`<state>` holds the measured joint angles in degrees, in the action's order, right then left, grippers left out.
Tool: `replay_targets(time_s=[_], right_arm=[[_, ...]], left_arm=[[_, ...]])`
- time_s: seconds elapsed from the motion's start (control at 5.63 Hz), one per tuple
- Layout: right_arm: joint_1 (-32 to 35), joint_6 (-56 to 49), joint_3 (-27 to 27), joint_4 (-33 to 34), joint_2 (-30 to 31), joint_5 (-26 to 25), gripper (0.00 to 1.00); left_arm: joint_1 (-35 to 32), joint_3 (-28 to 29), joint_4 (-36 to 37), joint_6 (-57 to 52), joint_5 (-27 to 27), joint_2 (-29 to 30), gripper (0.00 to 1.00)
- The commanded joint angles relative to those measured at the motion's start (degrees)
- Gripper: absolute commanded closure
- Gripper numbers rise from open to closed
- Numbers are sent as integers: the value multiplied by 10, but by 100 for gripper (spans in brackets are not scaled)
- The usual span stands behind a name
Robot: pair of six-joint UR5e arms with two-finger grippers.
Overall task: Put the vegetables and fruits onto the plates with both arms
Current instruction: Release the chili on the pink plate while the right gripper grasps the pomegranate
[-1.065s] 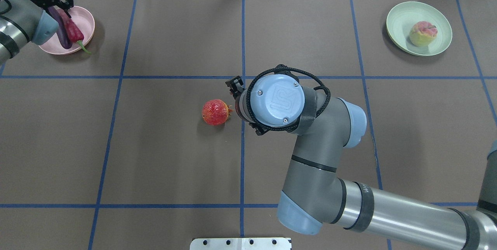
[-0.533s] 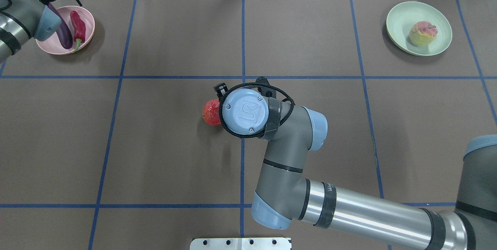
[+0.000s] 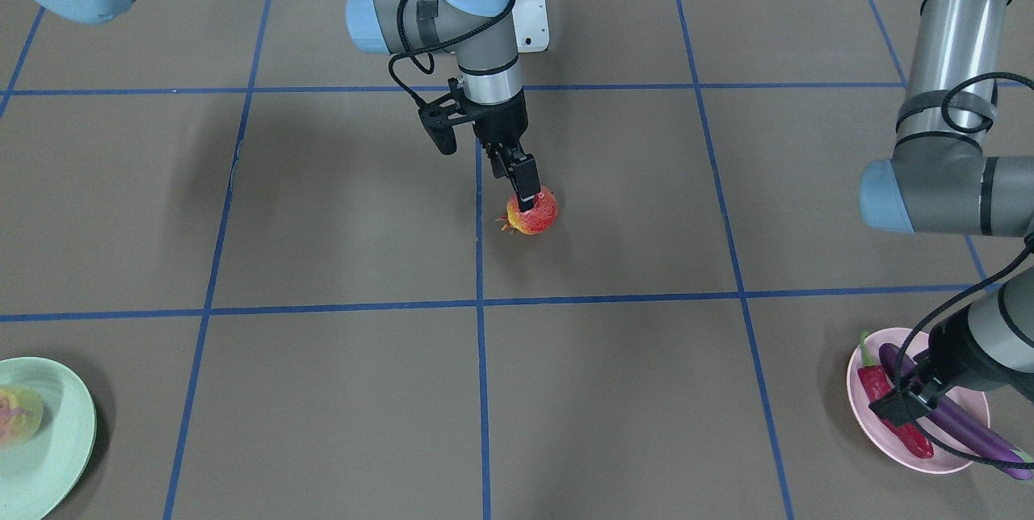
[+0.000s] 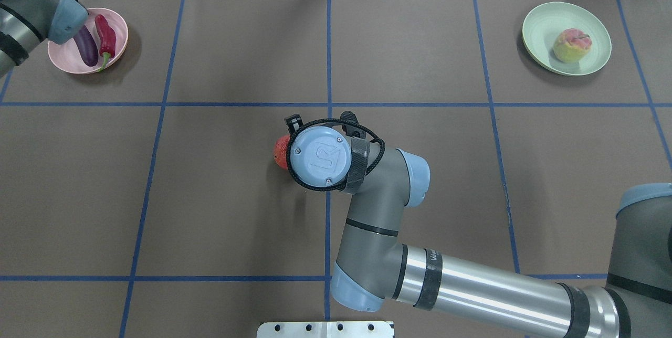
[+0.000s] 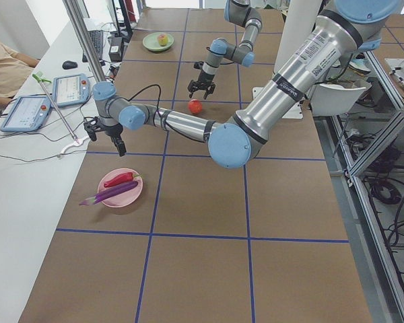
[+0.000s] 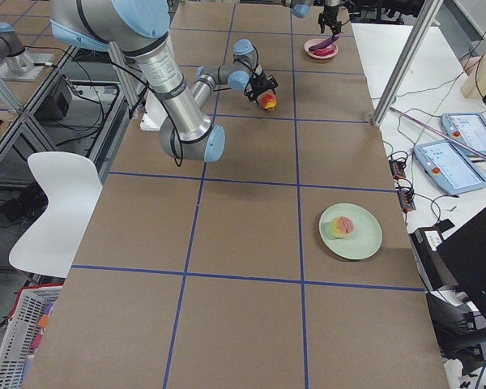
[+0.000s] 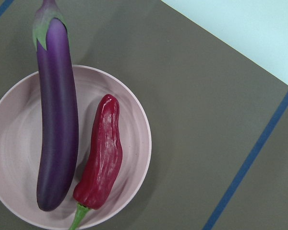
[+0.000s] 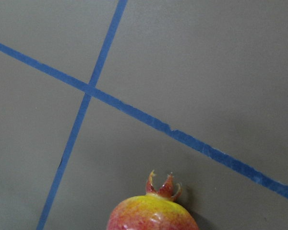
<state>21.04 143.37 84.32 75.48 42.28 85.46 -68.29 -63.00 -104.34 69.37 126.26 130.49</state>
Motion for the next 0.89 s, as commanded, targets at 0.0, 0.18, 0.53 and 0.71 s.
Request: replay_targets(time_s=[0.0,0.18,0.53,0.71], right_arm=[[-13,14,-6,-1,-4,-15,0],[-14,20,-20,-5,-13,-18,0],[-14,38,-47,-54,-18,-20,0],[-14,38,-50,-54,-19,-21,0]], left_arm=[[1,-25,12,7,2,-12,0],[1,-26,12,10,1,-13,0],[2,-25,12,11,0,-13,0],[2,-25,12,11,0,-13,0]])
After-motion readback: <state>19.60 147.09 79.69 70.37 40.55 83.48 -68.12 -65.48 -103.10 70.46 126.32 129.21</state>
